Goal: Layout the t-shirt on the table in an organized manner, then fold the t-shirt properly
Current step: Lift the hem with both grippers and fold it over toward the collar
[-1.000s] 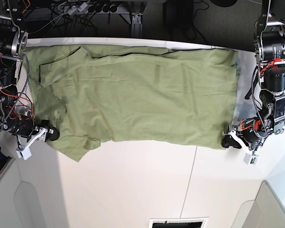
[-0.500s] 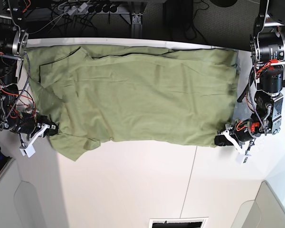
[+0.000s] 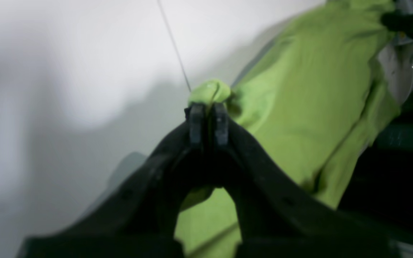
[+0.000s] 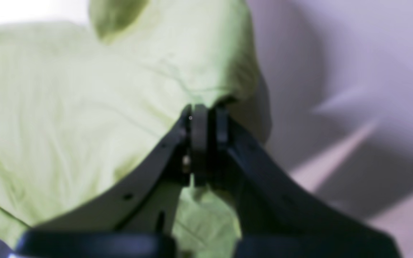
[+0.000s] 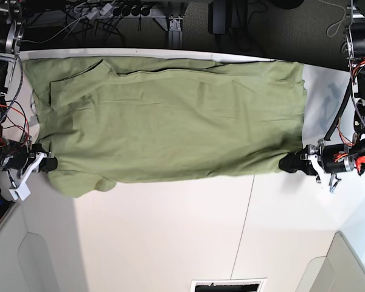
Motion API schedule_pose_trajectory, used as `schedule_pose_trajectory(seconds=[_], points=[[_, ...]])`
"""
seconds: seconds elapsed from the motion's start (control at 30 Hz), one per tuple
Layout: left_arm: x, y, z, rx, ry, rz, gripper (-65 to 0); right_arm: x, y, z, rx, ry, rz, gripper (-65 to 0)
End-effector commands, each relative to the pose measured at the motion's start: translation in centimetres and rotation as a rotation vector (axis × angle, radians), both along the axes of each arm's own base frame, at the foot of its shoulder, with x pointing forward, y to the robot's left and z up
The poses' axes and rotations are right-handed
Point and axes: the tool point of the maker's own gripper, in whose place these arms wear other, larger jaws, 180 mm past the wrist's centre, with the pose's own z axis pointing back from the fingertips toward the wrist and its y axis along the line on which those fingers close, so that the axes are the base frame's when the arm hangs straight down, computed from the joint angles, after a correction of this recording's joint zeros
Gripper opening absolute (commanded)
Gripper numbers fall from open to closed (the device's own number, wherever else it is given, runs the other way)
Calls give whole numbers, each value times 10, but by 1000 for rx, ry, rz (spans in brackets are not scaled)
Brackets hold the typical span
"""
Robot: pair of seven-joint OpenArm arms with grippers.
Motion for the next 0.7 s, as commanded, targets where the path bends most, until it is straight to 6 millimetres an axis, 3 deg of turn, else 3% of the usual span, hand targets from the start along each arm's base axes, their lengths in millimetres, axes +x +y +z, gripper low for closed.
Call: schedule_pose_trajectory(seconds=[0.0,0.27,0.57,0.67], points=[[6,7,21,7,-64,-9,-637,6,-5,16,-3,-54,3,-650],[-46,12,25,159,-69,-155,-637,-48,-10,3,-73,-30,69,-650],[-89,16,6,192,34,-214,-634,-91,-2,2,-131,-27,143,-650],[-106,15,-7,185,85,-224,-571,-106,-1,-8,-137,9,151,-650]])
